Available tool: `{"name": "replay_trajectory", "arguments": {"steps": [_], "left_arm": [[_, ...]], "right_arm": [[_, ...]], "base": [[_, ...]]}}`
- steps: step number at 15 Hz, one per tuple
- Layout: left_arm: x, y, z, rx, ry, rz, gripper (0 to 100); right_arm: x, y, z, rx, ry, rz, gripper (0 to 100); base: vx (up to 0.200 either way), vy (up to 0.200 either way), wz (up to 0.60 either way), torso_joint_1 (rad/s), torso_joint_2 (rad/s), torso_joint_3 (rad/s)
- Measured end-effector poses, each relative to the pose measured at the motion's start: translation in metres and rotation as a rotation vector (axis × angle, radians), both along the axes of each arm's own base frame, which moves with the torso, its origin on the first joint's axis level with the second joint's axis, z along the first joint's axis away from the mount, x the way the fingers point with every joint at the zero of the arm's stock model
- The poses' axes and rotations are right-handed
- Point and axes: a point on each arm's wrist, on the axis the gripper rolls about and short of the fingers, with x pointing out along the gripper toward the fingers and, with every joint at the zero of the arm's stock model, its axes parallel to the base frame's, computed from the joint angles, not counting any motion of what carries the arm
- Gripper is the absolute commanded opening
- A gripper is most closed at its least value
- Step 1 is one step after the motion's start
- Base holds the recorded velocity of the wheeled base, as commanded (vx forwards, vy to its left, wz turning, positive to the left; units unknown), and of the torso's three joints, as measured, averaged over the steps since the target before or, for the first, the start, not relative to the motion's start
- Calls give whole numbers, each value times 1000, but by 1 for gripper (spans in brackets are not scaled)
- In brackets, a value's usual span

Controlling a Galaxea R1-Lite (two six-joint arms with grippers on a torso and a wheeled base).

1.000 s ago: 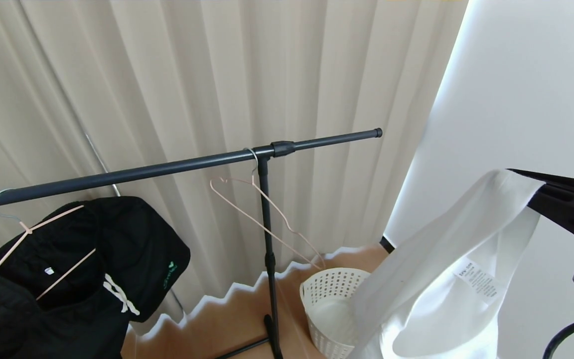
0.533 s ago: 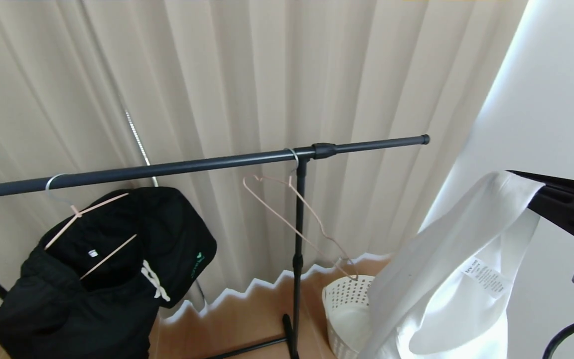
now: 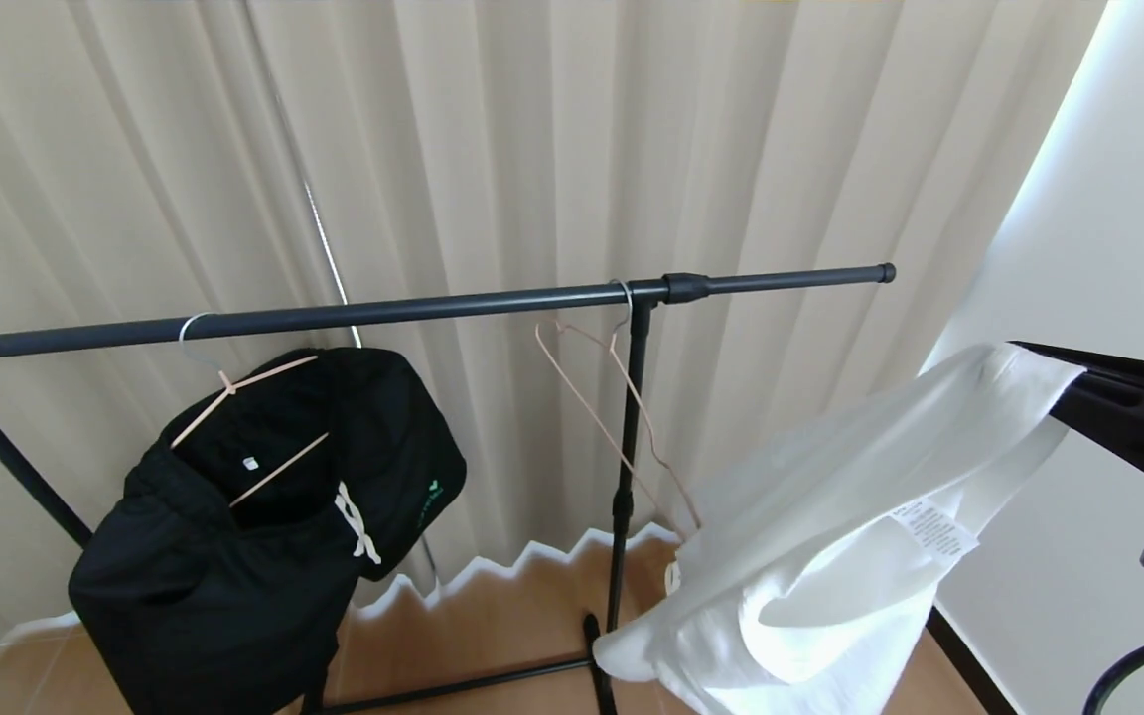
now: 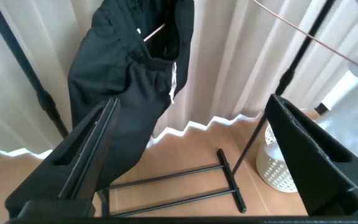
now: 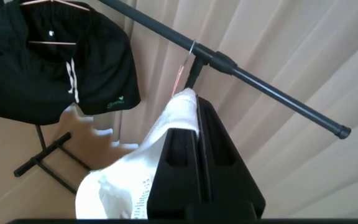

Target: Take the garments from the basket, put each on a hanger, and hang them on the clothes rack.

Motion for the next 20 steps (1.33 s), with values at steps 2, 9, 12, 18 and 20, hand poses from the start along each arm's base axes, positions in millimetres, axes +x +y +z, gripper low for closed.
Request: {"name": "replay_trajectory", "arguments": {"steps": [2,9,12,18,20], "left_arm": [[0,0,0,0,-1,1,100],[0,0,0,1,0,2,100],[0,0,0,1,0,1,100],[0,0,0,3,0,2,100],[0,0,0,7,0,3,100]], "right_arm": [[0,0,0,-1,2,0,0],[0,0,0,19,-34,2,0],[1,0,-1,18,-32,2,0],[0,0,-3,6,-35,1,0],[0,0,-4,-16,-45,-1,0]], "base": [[-100,100,0,-6,4,1],[0,0,257,2,-2,2],[0,0,0,0,0,0],[0,0,0,0,0,0],[0,0,0,0,0,0]]}}
